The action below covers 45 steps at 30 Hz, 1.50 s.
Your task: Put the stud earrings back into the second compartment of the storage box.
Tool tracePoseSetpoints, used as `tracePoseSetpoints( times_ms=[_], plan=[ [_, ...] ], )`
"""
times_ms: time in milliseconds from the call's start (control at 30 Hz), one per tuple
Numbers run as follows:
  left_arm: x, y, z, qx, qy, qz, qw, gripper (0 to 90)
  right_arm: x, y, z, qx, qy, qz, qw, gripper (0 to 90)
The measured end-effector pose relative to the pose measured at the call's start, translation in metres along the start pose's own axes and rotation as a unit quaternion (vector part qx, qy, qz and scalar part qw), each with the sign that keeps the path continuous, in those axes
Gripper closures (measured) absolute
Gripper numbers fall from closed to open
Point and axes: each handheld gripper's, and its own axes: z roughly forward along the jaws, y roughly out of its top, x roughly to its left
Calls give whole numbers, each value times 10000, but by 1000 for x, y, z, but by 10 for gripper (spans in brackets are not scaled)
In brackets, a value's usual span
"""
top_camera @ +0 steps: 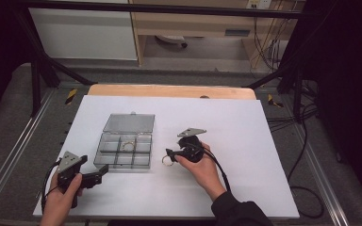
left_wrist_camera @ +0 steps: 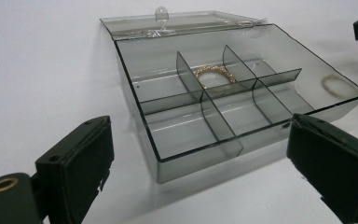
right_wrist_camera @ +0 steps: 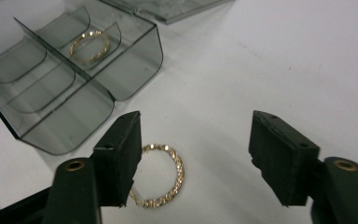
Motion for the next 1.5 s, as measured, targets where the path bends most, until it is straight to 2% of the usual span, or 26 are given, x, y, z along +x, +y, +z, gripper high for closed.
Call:
tracePoseSetpoints(
  times_ms=[233,400,433,567,633,700,867,1100,1233,1333,1500],
  plan=[
    [0,1,-1,-43,15,9,10000,76,2,-14,5,162,6,50,9999,496],
    [0,0,0,-47,9,-1,10000,76,6,-18,9,232,-17,-124,9997,585],
    [0,0,-1,-48,13,-11,10000,77,8,-19,12,267,-86,-229,9993,616],
    [0,0,-1,-46,16,-12,10000,76,9,-21,16,350,-110,-324,9988,675],
    [0,0,0,-45,7,-6,10000,76,10,-21,16,328,-177,-389,9985,717],
    [0,0,0,-42,1,-5,10000,76,11,-22,17,325,-162,-501,9981,777],
    [0,0,0,-37,9,-10,10000,76,15,-22,18,311,-133,-623,9975,862],
    [0,0,1,-28,-1,9,10000,77,11,-21,19,312,17,-505,9982,873],
    [0,0,1,-21,2,18,10000,76,7,-9,11,54,120,-383,9992,873],
    [0,0,1,-17,8,16,10000,77,7,-5,8,-19,167,-345,9993,873],
    [0,0,1,-15,4,21,10000,76,10,9,1,-206,266,-404,9986,873]
  ],
)
